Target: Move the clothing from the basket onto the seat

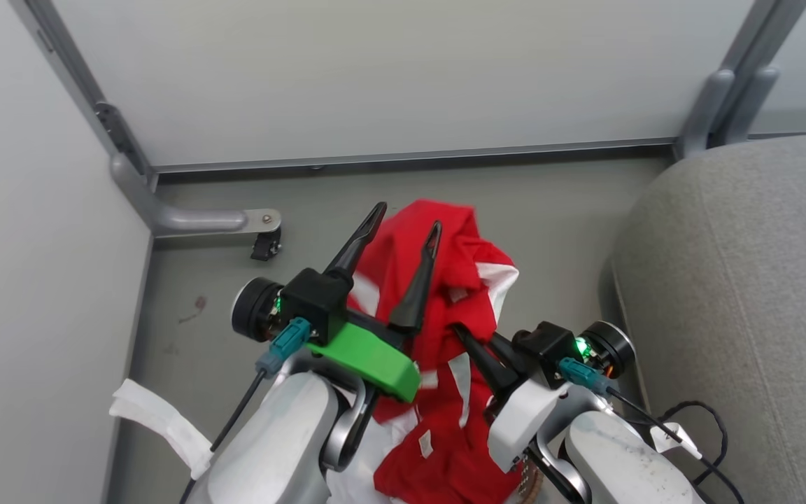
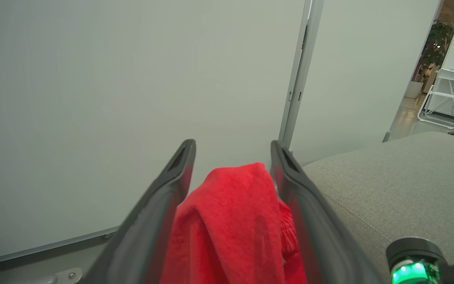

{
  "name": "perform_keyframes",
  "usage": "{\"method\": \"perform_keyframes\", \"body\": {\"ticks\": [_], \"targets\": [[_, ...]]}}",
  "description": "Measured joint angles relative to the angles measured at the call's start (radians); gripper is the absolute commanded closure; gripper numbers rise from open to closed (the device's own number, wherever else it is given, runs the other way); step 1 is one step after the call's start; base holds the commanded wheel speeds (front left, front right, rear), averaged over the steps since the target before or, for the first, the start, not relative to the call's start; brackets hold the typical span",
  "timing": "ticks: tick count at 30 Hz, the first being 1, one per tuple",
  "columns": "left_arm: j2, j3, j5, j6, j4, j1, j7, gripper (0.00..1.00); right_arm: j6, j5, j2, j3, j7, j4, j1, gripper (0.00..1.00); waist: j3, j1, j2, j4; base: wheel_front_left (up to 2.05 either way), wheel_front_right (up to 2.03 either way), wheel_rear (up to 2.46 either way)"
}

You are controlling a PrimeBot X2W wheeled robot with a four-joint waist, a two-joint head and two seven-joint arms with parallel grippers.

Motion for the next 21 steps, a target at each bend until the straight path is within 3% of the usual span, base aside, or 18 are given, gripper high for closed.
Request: {"method": "perform_keyframes", "body": {"ticks": [12, 21], "targets": [[0.001, 0.111, 0.066, -0.079, 0.089, 0.058, 0.000, 0.00, 0.000, -0.016, 0.000, -0.061, 0.000, -0.151, 0.062, 1.00, -0.003, 0.0000, 0.0000, -0.167, 0.00, 0.00, 0.00], [0.008, 0.137, 0.075, -0.101, 0.109, 0.087, 0.000, 0.00, 0.000, -0.019, -0.001, -0.112, 0.000, -0.231, 0.106, 1.00, 0.001, 0.0000, 0.0000, -0.340, 0.00, 0.00, 0.00]]}}
